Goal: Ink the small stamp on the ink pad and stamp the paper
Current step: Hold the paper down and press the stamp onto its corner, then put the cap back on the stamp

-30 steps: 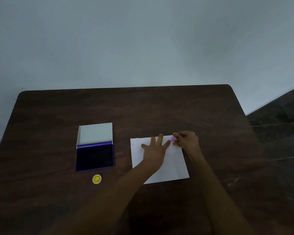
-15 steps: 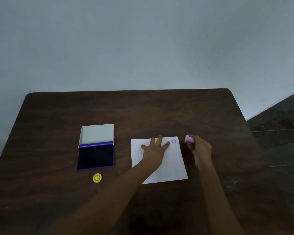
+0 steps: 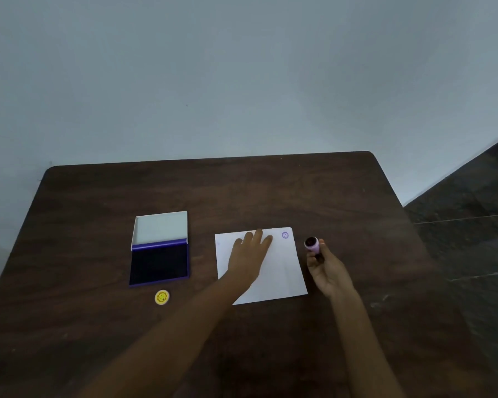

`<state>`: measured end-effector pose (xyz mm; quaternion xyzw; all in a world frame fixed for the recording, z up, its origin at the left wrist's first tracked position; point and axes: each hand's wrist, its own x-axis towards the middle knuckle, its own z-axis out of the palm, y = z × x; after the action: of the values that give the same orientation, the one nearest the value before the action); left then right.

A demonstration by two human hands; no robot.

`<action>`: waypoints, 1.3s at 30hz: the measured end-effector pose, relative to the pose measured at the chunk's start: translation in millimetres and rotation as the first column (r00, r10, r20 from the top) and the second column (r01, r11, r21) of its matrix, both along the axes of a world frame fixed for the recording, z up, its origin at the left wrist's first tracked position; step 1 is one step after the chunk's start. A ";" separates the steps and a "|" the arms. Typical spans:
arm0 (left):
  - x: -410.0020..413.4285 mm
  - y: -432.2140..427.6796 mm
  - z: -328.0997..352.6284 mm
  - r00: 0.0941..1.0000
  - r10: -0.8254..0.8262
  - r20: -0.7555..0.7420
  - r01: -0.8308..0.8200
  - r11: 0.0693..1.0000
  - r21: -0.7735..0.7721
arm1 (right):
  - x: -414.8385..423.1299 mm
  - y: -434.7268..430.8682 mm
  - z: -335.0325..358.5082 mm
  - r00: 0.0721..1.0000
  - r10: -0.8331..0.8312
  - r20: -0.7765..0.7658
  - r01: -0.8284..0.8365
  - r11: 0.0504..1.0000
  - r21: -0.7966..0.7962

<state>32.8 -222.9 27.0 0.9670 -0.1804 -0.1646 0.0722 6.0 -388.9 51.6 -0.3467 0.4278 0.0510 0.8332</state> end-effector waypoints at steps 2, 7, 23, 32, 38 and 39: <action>-6.2 7.1 4.3 0.998 0.020 0.051 -0.016 0.997 -0.080 | -5.3 5.7 5.9 0.999 0.044 0.028 -0.044 0.999 0.015; -25.5 52.2 20.6 0.985 0.153 0.081 -0.127 0.956 -0.265 | -13.8 30.7 15.3 0.983 0.144 0.110 -0.149 0.988 0.035; -112.3 183.1 7.0 0.895 0.446 0.018 -0.432 0.877 -0.209 | -56.6 175.0 14.4 0.884 0.467 0.017 -0.467 0.884 -0.004; -113.5 188.0 -6.4 0.915 0.402 -0.029 -0.397 0.889 -0.229 | -72.7 206.8 -0.3 0.854 0.519 -0.040 -0.519 0.843 -0.143; -105.1 181.2 -9.0 0.930 0.365 -0.035 -0.356 0.877 -0.322 | -74.3 209.9 -7.2 0.845 0.532 -0.056 -0.530 0.817 -0.226; -103.3 180.5 -8.6 0.929 0.367 -0.038 -0.358 0.873 -0.332 | -74.1 209.6 -7.7 0.848 0.527 -0.057 -0.524 0.820 -0.229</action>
<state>-70.5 -42.4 18.5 0.9593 -0.0221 -0.1027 0.2621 -68.1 -179.3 43.9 -0.5476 0.3149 0.2259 0.7415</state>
